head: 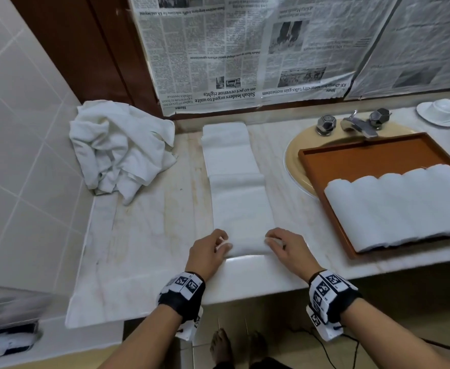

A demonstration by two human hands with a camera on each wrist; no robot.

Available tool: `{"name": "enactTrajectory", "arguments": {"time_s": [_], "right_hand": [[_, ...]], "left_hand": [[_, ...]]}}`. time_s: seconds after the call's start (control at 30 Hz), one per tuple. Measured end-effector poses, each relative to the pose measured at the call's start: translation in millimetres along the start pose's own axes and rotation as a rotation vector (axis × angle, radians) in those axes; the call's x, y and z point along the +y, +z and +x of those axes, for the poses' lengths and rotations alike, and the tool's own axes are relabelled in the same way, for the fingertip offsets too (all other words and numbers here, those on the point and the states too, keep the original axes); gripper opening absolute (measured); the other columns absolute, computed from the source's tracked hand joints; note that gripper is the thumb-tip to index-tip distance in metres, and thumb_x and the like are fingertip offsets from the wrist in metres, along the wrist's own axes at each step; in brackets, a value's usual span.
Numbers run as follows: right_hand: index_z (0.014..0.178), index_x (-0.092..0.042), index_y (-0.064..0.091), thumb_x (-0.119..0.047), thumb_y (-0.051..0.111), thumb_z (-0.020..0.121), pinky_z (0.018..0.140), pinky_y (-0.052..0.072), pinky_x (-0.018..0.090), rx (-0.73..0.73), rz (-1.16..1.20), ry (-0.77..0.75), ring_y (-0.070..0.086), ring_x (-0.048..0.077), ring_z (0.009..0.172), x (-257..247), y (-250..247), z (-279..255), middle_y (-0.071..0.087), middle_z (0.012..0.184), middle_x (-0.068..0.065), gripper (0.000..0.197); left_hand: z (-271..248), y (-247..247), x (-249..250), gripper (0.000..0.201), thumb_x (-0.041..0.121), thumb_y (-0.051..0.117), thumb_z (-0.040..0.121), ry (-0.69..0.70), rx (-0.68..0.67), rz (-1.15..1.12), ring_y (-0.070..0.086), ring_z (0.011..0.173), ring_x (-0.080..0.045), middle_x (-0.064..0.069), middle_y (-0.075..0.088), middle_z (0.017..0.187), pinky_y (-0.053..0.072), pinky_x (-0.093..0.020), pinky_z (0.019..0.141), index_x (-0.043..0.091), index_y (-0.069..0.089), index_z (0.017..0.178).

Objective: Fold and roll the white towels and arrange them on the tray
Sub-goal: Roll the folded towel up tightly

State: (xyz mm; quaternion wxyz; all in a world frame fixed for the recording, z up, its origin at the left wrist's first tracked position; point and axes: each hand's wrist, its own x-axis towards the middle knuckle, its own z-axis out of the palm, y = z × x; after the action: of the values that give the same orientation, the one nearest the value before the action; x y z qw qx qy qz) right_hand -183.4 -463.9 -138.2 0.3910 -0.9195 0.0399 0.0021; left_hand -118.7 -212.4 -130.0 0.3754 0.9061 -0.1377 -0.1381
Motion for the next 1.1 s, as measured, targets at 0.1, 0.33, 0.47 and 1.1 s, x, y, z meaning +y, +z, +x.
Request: {"name": "enactTrajectory", "arguments": {"time_s": [0.1,0.33,0.47,1.1], "right_hand": [[0.107,-0.020,0.066,-0.026,0.063,0.096,0.076,0.042,0.018,0.054,-0.072,-0.002,0.057,0.013,0.082,-2,5,-1,0.053,0.108,-0.005,0.013],[0.106,-0.017,0.069,-0.028,0.053,0.087,0.064,0.053,0.035,0.025,-0.439,-0.251,0.058,0.025,0.092,-6,12,-12,0.060,0.108,0.003,0.027],[0.101,-0.020,0.071,-0.044,0.059,0.075,0.071,0.050,0.036,-0.043,-0.557,-0.301,0.054,0.026,0.103,-9,1,-12,0.058,0.115,0.003,0.038],[0.112,-0.020,0.058,-0.020,0.054,0.098,0.058,0.049,0.036,-0.153,-0.372,-0.161,0.057,0.025,0.075,-7,-8,-2,0.051,0.107,0.001,0.014]], "left_hand": [[2,3,-1,0.011,0.036,0.064,0.093,0.003,-0.007,-0.012,0.057,0.081,-0.013,0.007,0.059,0.088,0.044,-0.029,0.074,0.026,0.062,0.094],[-4,9,-1,0.013,0.031,0.057,0.099,0.100,0.071,0.280,0.046,0.096,-0.016,0.007,0.048,0.108,0.051,-0.035,0.063,0.023,0.067,0.100],[-10,15,-1,0.018,0.024,0.055,0.098,0.200,0.043,0.278,0.054,0.089,-0.023,0.004,0.062,0.103,0.053,-0.043,0.070,0.019,0.070,0.106],[-9,10,9,0.022,0.039,0.057,0.097,-0.055,-0.035,0.090,0.055,0.087,-0.012,0.005,0.055,0.100,0.042,-0.029,0.076,0.025,0.055,0.114]]}}
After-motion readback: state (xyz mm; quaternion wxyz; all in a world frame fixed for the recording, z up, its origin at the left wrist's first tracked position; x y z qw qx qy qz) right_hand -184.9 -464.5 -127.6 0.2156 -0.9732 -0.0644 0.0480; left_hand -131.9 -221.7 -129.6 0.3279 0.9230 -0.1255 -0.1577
